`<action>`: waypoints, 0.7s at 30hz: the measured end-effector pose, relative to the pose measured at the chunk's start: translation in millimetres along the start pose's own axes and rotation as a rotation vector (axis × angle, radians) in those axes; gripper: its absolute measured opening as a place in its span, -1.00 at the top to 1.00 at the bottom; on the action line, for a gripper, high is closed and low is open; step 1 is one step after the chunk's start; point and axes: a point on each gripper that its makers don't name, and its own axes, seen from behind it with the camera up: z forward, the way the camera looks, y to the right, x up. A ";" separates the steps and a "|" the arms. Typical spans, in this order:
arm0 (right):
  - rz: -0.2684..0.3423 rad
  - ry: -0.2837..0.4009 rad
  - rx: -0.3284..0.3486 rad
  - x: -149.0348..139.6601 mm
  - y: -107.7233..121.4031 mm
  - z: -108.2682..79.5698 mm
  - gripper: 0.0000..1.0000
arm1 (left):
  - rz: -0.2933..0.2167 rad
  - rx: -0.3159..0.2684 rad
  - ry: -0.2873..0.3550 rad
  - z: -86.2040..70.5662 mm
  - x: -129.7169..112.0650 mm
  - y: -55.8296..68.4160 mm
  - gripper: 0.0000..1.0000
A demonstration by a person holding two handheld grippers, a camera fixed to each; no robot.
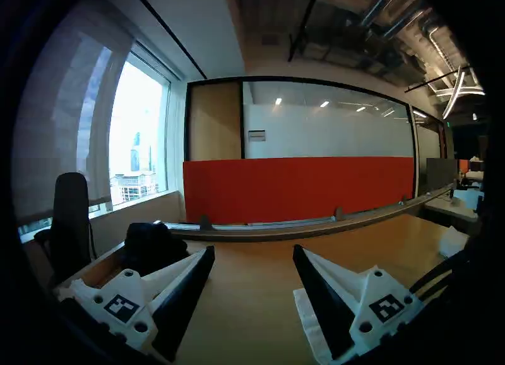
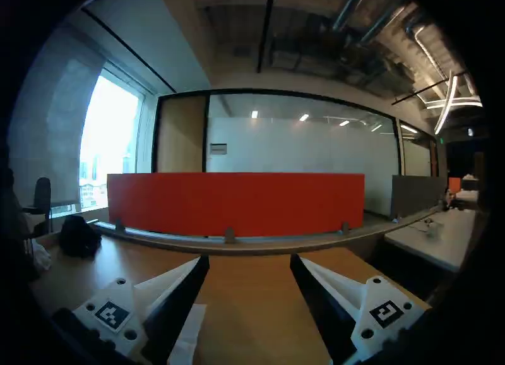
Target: Fold towel
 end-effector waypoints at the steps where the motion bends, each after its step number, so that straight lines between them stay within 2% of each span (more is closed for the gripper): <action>1: 0.001 -0.001 0.001 5.2 -0.8 -1.3 -0.99 | 0.000 -0.002 -0.002 -0.4 1.8 1.7 -0.84; 8: 0.004 0.000 0.006 31.8 -2.0 -7.0 -0.99 | -0.001 -0.022 -0.016 -2.0 14.4 13.2 -0.84; 14: -0.020 -0.027 0.030 38.3 -4.4 -8.2 -0.99 | 0.028 -0.059 -0.046 -2.2 17.8 23.9 -0.84; 21: -0.060 -0.101 0.114 32.8 -22.7 -11.8 -1.00 | 0.068 -0.118 -0.098 -4.2 17.3 33.6 -0.84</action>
